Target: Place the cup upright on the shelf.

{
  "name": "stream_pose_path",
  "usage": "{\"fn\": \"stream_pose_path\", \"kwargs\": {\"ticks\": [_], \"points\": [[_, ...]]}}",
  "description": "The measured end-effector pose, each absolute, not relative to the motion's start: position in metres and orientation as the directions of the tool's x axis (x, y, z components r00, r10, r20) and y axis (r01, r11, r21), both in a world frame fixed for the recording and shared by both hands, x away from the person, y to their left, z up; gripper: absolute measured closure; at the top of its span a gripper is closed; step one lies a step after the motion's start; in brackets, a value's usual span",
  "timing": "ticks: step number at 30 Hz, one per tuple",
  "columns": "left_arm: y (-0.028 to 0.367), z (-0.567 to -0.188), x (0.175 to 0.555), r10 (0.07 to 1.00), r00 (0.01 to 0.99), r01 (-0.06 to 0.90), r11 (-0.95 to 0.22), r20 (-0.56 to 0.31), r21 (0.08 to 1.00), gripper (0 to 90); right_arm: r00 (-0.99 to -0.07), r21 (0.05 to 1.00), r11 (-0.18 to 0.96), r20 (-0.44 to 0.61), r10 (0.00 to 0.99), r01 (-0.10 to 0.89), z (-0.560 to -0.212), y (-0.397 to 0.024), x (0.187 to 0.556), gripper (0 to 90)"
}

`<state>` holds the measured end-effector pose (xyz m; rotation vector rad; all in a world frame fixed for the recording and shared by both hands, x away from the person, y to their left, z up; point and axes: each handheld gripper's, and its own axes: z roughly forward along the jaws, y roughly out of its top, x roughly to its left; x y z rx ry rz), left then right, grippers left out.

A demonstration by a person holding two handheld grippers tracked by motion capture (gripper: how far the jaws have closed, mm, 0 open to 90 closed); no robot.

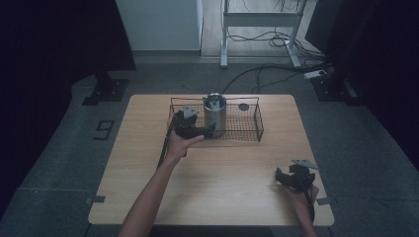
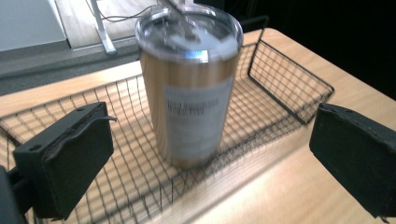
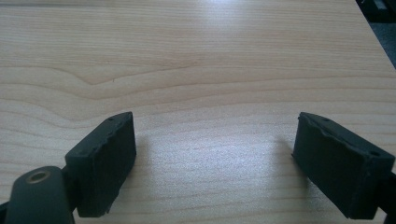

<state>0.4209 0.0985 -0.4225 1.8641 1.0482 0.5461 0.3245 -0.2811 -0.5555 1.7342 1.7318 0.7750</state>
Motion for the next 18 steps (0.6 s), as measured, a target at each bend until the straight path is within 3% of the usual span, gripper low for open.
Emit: {"fn": "stream_pose_path", "kwargs": {"ticks": [10, 13, 18], "points": [[0.14, -0.434, 0.366, 0.816, 0.567, 0.452, -0.198, -0.109, 0.87, 0.3, 0.003, 0.738, -0.008, 0.008, 1.0, 0.675, -0.555, -0.281, 0.325, 13.0], [0.151, -0.442, 0.348, 0.834, 0.548, 0.426, -0.216, -0.06, 0.878, 1.5, 0.007, 0.738, -0.011, 0.008, 1.0, 0.675, -0.555, -0.28, 0.325, 12.9], [0.166, -0.457, 0.329, 0.83, 0.555, 0.436, -0.232, -0.056, 0.87, 1.2, 0.011, 0.738, -0.014, 0.009, 1.0, 0.675, -0.555, -0.28, 0.325, 12.9]]}}
